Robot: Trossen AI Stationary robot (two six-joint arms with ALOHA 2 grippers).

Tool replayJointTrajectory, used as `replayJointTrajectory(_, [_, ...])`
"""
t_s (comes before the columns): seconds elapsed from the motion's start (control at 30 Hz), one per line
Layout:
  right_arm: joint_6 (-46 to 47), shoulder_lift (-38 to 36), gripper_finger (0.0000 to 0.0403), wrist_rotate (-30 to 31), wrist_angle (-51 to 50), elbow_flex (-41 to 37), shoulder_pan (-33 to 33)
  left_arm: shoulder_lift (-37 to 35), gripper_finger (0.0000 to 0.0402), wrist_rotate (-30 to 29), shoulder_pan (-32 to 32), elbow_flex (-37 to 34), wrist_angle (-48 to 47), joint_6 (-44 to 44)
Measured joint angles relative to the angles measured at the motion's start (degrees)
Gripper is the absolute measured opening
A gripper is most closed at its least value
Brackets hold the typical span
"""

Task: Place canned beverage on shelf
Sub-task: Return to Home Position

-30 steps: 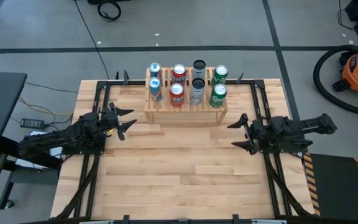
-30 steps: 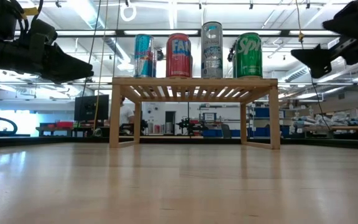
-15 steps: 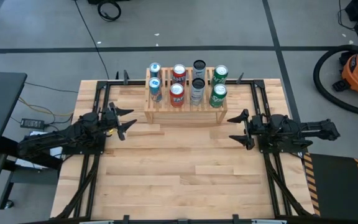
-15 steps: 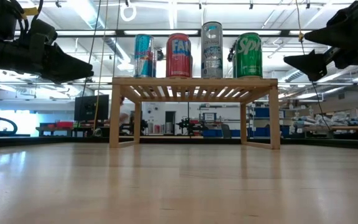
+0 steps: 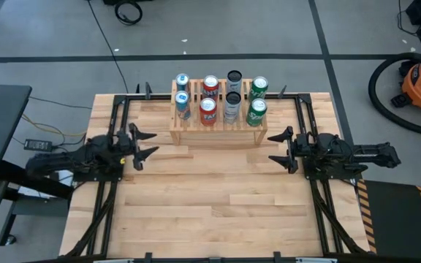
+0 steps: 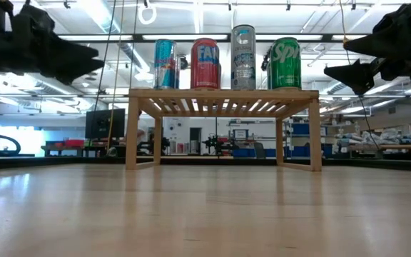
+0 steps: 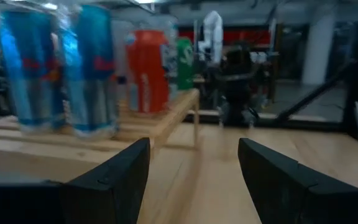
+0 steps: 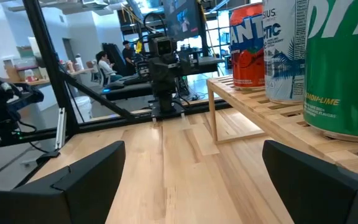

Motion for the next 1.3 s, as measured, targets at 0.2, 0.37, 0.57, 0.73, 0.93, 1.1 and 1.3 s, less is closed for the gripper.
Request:
replayJointTrajectory(0.2, [0.0,0.0,0.0390,0.0,0.2,0.0,0.0,0.1,0.0249,0.0,-4.5,0.0,-1.3,0.0])
replayJointTrajectory(0.37, [0.0,0.0,0.0390,0.0,0.5,0.0,0.0,0.1,0.0249,0.0,-6.8,0.0,-1.4,0.0])
replayJointTrajectory(0.57, [0.0,0.0,0.0390,0.0,0.5,0.0,0.0,0.1,0.0249,0.0,-7.0,0.0,-1.3,0.0])
replayJointTrajectory(0.73, [0.0,0.0,0.0390,0.0,0.5,0.0,0.0,0.1,0.0249,0.0,-7.0,0.0,-1.3,0.0])
replayJointTrajectory(0.93, [0.0,0.0,0.0390,0.0,0.5,0.0,0.0,0.1,0.0249,0.0,-7.0,0.0,-1.3,0.0])
replayJointTrajectory(1.1, [0.0,0.0,0.0390,0.0,0.5,0.0,0.0,0.1,0.0249,0.0,-7.0,0.0,-1.3,0.0])
replayJointTrajectory(1.3, [0.0,0.0,0.0390,0.0,0.5,0.0,0.0,0.1,0.0249,0.0,-7.0,0.0,-1.3,0.0])
